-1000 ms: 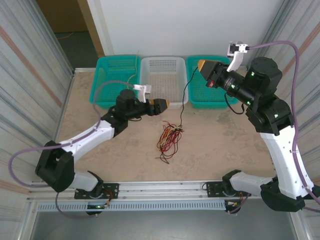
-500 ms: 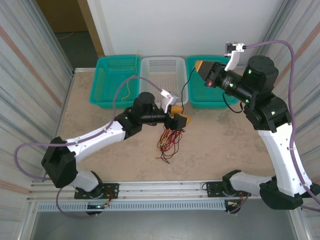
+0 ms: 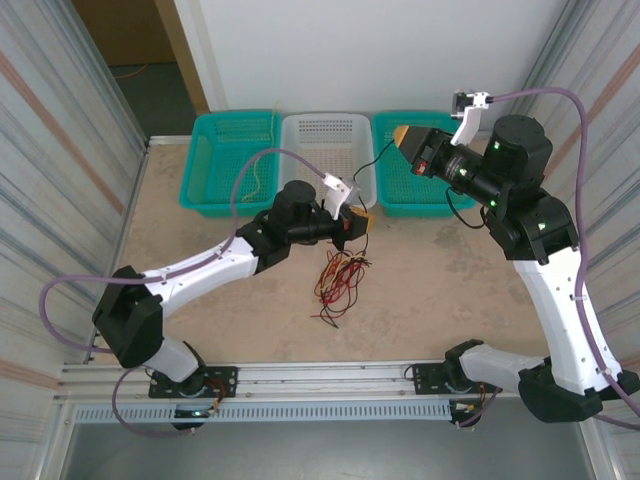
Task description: Untangle the cables
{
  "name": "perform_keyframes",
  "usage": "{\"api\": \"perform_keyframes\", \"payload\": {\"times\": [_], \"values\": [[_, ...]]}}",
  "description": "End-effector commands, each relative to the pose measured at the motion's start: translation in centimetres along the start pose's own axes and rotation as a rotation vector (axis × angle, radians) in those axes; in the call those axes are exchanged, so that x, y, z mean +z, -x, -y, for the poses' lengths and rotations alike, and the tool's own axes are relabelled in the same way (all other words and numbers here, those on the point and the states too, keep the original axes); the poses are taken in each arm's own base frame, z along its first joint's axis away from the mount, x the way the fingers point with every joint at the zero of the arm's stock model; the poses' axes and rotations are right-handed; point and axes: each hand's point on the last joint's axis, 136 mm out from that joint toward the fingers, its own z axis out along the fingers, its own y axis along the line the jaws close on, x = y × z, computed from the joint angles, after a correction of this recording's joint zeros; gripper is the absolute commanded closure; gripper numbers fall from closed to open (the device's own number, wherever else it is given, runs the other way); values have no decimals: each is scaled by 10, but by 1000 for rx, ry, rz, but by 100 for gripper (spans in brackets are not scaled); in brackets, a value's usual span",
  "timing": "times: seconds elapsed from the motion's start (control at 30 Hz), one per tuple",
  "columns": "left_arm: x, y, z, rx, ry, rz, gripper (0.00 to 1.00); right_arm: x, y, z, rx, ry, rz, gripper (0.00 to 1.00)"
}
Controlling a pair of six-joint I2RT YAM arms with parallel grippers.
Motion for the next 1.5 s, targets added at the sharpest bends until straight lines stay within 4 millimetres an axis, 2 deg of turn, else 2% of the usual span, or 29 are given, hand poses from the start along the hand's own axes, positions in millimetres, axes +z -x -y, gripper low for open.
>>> {"api": "perform_keyframes", "payload": {"times": [0.0, 0.03, 0.1, 0.13, 0.2, 0.27, 0.33, 0.4, 0.5, 0.67, 0.77, 0.97, 1.27, 1.37, 1.47], "values": [[-15, 41, 8, 17, 28, 92, 100, -7, 5, -5, 9, 31, 25, 89], [-16, 44, 5, 13, 51, 86, 100, -7, 4, -1, 12, 15, 26, 77], [-25, 56, -6, -22, 102, 87, 100, -8, 1, 16, 27, -58, 25, 43], [-30, 63, -11, -48, 118, 94, 100, -8, -2, 28, 39, -102, 18, 33], [-44, 80, -18, -96, 130, 112, 100, -9, -11, 57, 77, -200, -4, 23], [-55, 96, -19, -122, 129, 134, 100, -8, -27, 83, 123, -264, -41, 19], [-66, 108, -16, -133, 119, 163, 100, -3, -49, 102, 166, -276, -98, 17], [-73, 116, -12, -146, 110, 186, 100, 9, -78, 111, 230, -240, -186, 16], [-78, 120, -10, -176, 105, 193, 100, 30, -123, 116, 328, -176, -308, 20], [-80, 120, -7, -223, 88, 196, 100, 49, -189, 104, 208, -181, -450, 17], [-81, 121, -4, -240, 76, 197, 100, 57, -219, 116, 194, -238, -518, 20], [-87, 130, 4, -253, 57, 210, 100, 75, -252, 150, 187, -318, -573, 23], [-98, 135, 18, -262, 22, 195, 100, 111, -281, 158, 144, -288, -660, 19], [-103, 139, 24, -261, 10, 205, 100, 117, -298, 177, 166, -354, -700, 25], [-111, 149, 28, -244, 22, 226, 100, 114, -330, 200, 211, -437, -782, 33]]}}
